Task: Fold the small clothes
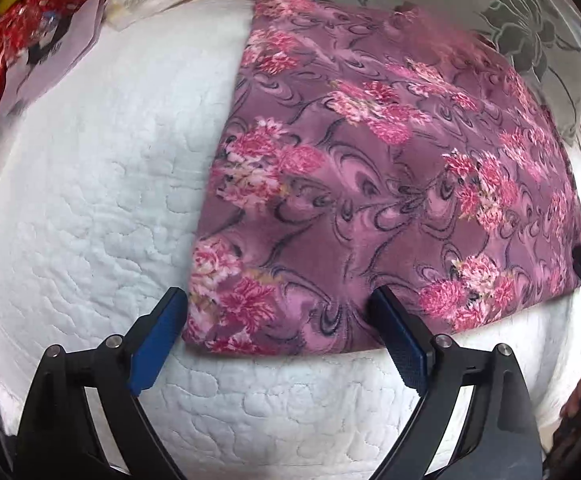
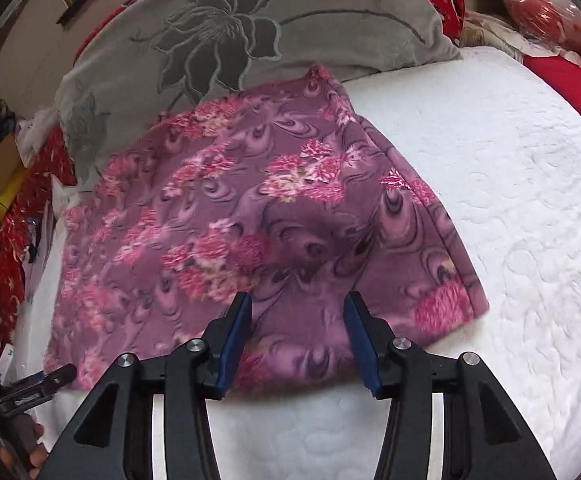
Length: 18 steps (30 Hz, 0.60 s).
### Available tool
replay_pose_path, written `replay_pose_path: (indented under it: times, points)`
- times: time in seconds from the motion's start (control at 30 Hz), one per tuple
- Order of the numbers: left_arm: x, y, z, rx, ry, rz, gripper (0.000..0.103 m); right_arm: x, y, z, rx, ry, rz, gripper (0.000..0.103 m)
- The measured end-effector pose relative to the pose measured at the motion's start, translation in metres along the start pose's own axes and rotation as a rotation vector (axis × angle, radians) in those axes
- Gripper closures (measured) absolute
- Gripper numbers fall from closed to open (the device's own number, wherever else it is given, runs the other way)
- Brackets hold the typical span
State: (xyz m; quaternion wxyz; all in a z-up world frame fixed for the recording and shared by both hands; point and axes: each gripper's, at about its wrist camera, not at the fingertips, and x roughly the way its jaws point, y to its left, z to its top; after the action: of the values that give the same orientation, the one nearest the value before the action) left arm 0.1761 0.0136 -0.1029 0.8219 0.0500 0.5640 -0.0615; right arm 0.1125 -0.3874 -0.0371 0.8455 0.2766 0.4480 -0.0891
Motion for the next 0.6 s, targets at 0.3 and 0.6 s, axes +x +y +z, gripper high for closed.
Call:
replay_pose_path:
  times: [0.3,0.6]
  points:
    - [0.003,0.002,-0.004,-0.025,-0.008,0.021,0.003,0.009,0.015,-0.015,-0.089,0.065,-0.051,0.041]
    - [0.007,0.004,-0.002,-0.024,-0.007,0.025,0.0,0.025,0.053,-0.033,-0.282,0.105,-0.221,0.006]
